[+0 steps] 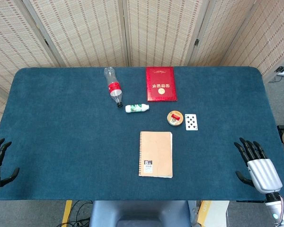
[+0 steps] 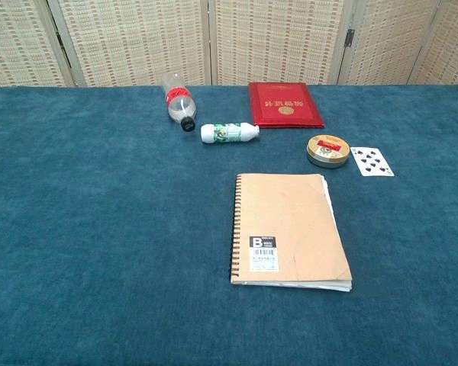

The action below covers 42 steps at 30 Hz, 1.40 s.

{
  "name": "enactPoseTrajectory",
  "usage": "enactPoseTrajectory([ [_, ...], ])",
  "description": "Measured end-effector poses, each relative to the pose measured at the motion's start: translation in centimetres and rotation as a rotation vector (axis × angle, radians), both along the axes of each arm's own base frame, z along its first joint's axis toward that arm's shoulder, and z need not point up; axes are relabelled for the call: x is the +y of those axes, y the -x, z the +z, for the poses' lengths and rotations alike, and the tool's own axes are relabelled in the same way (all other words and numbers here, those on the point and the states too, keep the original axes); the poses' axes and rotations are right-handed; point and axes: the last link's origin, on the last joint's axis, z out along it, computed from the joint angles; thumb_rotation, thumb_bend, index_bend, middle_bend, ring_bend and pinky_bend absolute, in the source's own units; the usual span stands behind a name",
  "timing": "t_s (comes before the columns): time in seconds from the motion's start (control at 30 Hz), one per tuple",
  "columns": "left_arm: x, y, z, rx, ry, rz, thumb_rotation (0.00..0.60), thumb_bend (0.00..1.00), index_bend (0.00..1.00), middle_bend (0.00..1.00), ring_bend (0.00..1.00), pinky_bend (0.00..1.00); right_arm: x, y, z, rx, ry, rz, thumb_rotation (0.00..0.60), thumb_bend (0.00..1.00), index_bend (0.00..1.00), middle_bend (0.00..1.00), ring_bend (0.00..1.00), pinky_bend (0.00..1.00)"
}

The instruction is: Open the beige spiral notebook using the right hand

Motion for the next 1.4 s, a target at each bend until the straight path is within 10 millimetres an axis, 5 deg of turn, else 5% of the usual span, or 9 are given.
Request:
enactPoseTrajectory([
  [0.37,0.2,0.2,0.3,-0.009,-0.021,0.013,0.600,0.30,0.16,0.10,0.09,0.15,-1.3,0.0,-1.1,-0.035,-0.024,0.009,0.600,0.31,0.00,0.00,0.00,0.00],
  [0.77,0.6,1.0,1.0,-0.029,-0.044,0.057,0.600,0.30,0.16,0.10,0.09,0.15,-4.5,-1.0,-6.9,-0.184,-0.006,0.156,0.600,0.19,0.00,0.00,0.00,0.00],
  [1.4,0.1,1.0,2.0,-0.060,-0.075,0.038,0.600,0.30,0.16,0.10,0.09,0.15,-8.5,-6.1,-15.0,-0.104,-0.200,0.266,0.600,0.25,0.00,0.00,0.00,0.00],
])
